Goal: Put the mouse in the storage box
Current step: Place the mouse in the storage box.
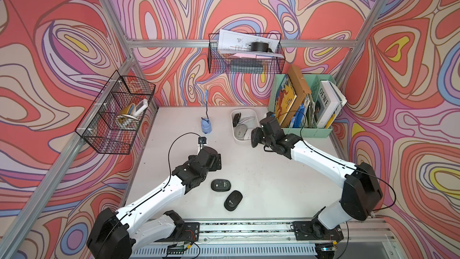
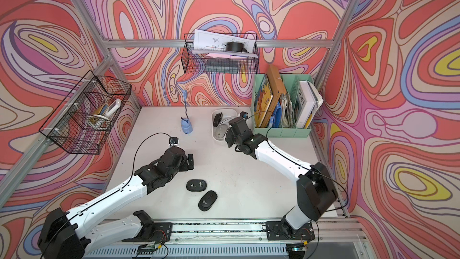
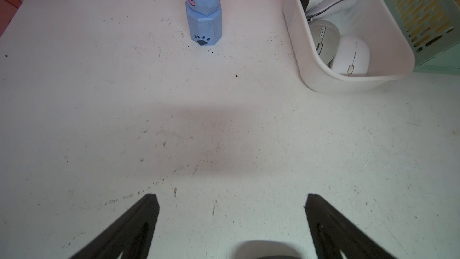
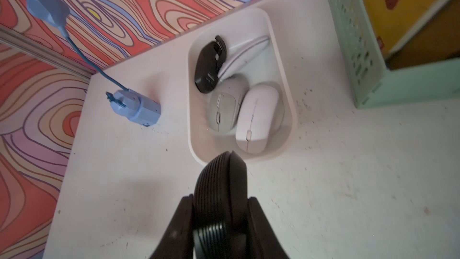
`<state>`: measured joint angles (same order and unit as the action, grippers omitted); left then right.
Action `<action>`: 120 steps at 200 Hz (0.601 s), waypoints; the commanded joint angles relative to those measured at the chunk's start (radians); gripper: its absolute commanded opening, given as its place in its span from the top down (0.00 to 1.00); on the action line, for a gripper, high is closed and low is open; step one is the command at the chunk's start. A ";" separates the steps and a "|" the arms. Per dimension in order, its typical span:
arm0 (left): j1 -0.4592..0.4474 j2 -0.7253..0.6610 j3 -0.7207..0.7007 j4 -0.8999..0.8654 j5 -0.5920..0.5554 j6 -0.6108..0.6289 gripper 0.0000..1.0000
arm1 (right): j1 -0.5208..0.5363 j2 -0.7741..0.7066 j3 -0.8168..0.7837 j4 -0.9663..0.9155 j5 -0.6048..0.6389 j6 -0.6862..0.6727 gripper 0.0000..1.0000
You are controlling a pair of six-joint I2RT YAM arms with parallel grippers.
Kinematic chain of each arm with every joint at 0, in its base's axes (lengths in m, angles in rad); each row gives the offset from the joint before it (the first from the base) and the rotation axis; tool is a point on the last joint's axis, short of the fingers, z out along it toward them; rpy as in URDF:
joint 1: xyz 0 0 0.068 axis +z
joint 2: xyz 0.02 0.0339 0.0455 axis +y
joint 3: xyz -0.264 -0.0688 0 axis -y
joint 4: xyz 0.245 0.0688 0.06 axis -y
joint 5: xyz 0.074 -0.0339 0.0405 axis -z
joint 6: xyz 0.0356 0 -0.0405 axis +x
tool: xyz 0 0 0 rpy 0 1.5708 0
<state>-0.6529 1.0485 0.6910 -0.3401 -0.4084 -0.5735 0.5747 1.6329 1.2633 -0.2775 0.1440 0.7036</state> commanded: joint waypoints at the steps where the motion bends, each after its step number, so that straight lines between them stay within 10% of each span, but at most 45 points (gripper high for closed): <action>1: 0.006 -0.047 -0.035 0.027 -0.024 -0.004 0.01 | -0.064 0.112 0.077 0.105 -0.141 -0.020 0.96; 120: 0.008 -0.102 -0.088 0.021 -0.049 0.005 0.01 | -0.167 0.503 0.351 0.109 -0.277 0.101 0.96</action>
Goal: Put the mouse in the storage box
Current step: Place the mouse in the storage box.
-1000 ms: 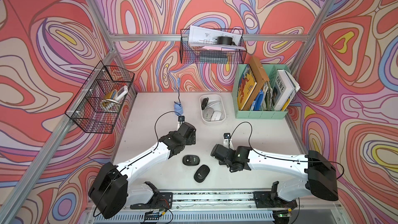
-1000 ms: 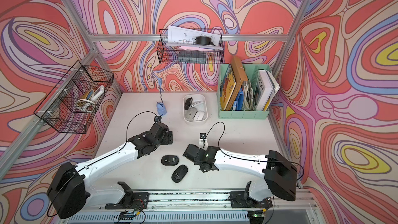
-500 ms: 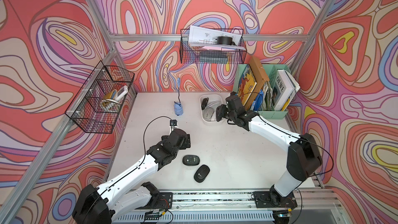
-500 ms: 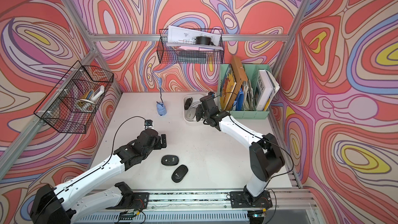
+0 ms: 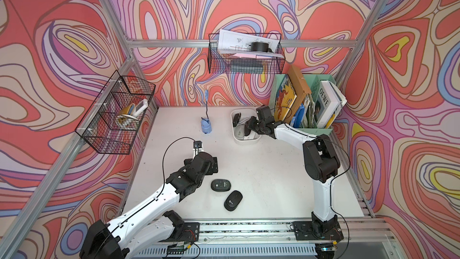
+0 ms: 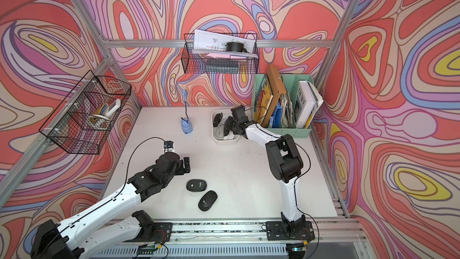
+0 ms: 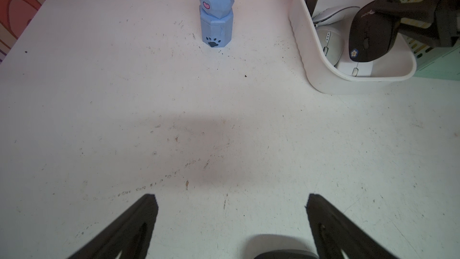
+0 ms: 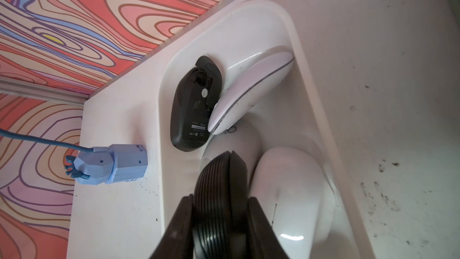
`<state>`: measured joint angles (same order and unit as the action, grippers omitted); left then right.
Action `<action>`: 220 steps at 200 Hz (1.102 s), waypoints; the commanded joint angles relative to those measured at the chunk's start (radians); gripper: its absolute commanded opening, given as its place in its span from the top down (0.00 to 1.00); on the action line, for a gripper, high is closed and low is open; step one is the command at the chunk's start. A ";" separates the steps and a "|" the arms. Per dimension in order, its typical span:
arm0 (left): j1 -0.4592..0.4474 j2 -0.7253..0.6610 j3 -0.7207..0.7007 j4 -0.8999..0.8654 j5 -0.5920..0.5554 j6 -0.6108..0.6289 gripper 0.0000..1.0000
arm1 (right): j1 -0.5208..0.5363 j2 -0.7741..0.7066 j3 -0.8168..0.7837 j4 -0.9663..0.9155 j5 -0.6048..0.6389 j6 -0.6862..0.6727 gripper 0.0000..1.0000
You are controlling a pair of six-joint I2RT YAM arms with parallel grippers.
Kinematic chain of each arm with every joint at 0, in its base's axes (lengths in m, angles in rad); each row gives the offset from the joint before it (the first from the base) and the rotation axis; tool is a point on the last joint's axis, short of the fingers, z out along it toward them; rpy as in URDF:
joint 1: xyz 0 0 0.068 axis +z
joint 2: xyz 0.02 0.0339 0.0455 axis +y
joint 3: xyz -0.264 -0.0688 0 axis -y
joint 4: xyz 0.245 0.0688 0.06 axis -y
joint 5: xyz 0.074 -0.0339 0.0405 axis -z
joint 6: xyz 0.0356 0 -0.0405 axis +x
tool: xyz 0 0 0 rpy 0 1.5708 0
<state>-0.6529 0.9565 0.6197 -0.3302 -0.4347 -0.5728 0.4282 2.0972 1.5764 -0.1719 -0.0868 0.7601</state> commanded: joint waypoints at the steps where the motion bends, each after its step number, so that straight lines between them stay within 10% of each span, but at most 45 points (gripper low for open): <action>1: 0.008 -0.010 -0.017 0.011 -0.022 0.005 0.01 | -0.020 0.040 0.038 0.004 -0.047 0.046 0.96; 51: 0.010 0.005 -0.014 0.025 -0.017 0.007 0.01 | -0.022 0.093 0.071 -0.040 -0.050 0.070 0.91; 77: 0.010 0.004 -0.014 0.022 -0.017 0.007 0.01 | -0.022 0.059 0.051 -0.058 0.001 0.061 0.63; 127: 0.012 0.024 0.002 0.012 -0.003 0.002 0.01 | -0.021 -0.010 0.055 -0.107 0.069 0.015 0.39; 220: 0.013 0.123 0.158 -0.273 0.168 -0.060 0.01 | -0.002 -0.261 -0.146 -0.120 0.078 -0.069 0.31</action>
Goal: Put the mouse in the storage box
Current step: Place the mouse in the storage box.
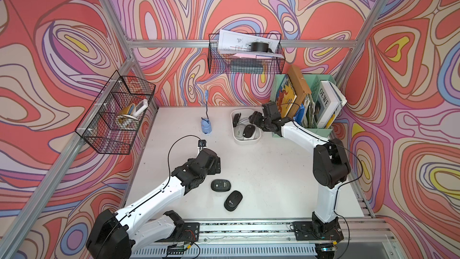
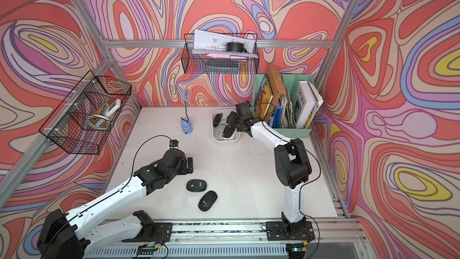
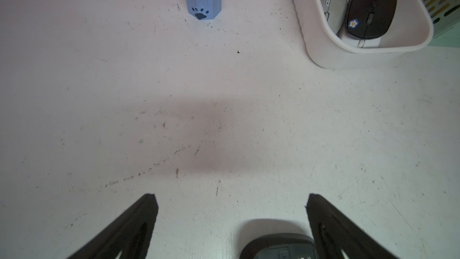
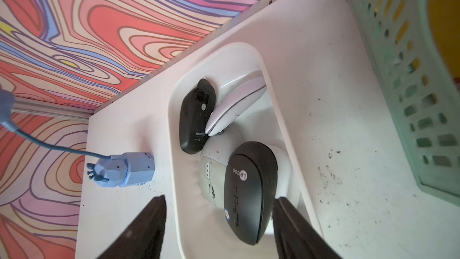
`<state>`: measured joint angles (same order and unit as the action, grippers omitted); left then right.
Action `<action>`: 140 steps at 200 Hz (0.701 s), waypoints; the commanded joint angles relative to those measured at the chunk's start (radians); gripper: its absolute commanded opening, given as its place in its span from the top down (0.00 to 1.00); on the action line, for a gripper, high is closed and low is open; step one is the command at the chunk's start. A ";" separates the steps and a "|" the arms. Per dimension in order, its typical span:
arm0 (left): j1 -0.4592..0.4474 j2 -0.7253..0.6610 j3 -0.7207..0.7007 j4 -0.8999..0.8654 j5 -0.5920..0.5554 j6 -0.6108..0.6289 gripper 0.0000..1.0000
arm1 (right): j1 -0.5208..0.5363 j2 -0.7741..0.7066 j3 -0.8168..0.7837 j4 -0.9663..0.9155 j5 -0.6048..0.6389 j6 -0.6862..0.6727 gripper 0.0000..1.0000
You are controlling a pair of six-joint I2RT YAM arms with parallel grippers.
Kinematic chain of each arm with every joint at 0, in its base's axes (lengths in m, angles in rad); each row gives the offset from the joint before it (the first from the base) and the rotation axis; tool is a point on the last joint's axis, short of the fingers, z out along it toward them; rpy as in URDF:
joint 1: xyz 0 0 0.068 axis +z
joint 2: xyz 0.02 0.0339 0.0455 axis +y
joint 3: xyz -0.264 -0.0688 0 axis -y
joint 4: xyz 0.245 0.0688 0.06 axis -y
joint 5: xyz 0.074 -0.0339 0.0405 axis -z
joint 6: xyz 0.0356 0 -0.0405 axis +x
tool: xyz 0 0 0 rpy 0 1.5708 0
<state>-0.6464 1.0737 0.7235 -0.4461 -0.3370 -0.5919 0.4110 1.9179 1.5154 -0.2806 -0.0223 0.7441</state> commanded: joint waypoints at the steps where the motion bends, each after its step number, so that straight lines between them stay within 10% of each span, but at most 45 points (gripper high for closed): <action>1: 0.007 0.006 0.056 -0.164 0.073 -0.043 0.01 | 0.016 -0.085 -0.089 -0.011 0.013 -0.056 0.31; 69: -0.013 -0.024 0.014 -0.395 0.203 -0.249 0.05 | 0.221 -0.298 -0.351 -0.043 0.094 -0.181 0.31; 140: -0.029 0.006 -0.110 -0.192 0.324 -0.310 0.06 | 0.388 -0.412 -0.558 -0.026 0.159 -0.140 0.31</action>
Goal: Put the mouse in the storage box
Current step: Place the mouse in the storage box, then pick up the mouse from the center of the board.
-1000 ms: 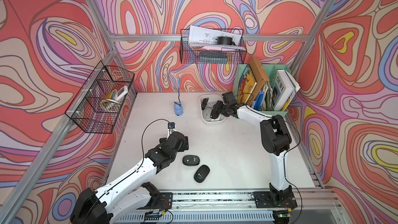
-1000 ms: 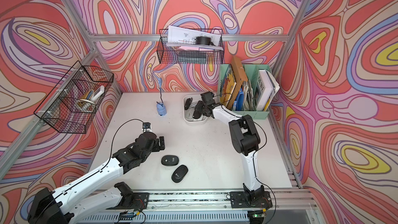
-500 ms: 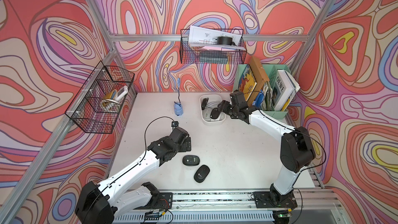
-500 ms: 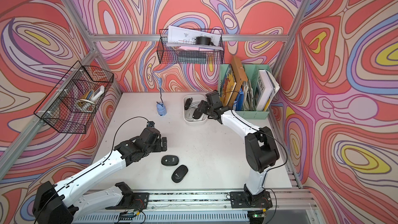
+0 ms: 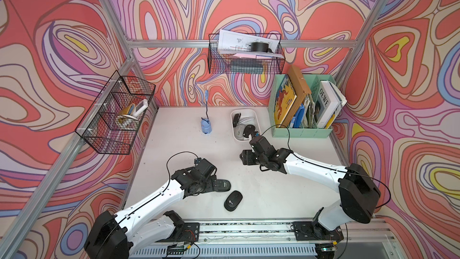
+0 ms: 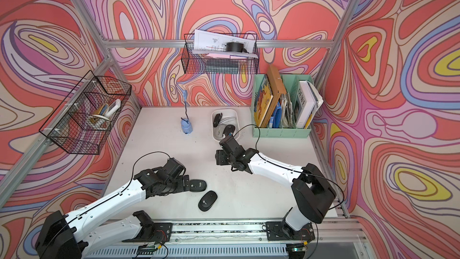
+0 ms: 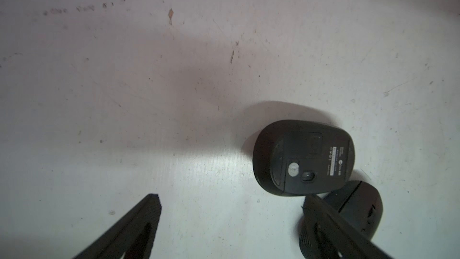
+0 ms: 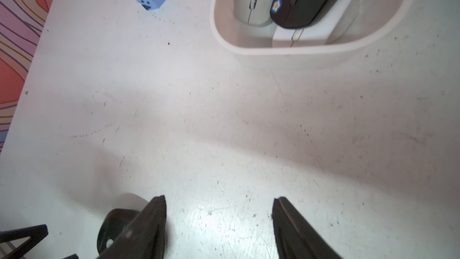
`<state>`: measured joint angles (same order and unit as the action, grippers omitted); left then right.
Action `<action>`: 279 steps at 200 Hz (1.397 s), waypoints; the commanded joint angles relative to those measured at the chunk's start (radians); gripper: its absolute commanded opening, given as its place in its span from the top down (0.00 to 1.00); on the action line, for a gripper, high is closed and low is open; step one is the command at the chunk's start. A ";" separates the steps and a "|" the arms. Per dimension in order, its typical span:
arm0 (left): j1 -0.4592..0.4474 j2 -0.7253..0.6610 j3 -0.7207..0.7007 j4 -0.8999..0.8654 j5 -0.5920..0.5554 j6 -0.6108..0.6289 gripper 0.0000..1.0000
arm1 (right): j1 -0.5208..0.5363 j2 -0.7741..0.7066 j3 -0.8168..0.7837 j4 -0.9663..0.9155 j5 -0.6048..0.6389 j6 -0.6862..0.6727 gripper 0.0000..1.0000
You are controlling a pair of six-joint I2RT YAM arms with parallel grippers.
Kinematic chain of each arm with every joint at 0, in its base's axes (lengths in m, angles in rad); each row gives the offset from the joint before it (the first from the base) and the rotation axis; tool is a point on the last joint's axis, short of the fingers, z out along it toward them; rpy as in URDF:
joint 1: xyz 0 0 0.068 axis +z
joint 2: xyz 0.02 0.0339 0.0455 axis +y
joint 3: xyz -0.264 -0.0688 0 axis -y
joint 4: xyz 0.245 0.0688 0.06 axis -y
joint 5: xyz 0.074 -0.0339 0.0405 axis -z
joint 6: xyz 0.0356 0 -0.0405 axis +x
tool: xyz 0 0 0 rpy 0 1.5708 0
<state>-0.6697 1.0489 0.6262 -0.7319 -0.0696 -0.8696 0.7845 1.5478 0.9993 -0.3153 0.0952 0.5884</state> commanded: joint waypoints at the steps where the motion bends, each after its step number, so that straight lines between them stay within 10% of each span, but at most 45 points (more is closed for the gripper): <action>1: -0.005 0.033 -0.013 0.096 0.058 -0.032 0.06 | 0.015 -0.042 -0.043 0.008 0.041 0.016 0.31; 142: -0.017 0.254 -0.065 0.344 0.217 -0.071 0.09 | 0.129 0.005 -0.078 0.035 0.070 0.051 0.31; 279: -0.017 0.399 -0.040 0.511 0.340 -0.011 0.53 | 0.134 0.029 -0.080 0.025 0.108 0.065 0.32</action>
<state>-0.6819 1.4002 0.6079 -0.2001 0.2573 -0.9131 0.9115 1.5665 0.9298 -0.2996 0.1753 0.6434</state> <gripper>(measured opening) 0.515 0.685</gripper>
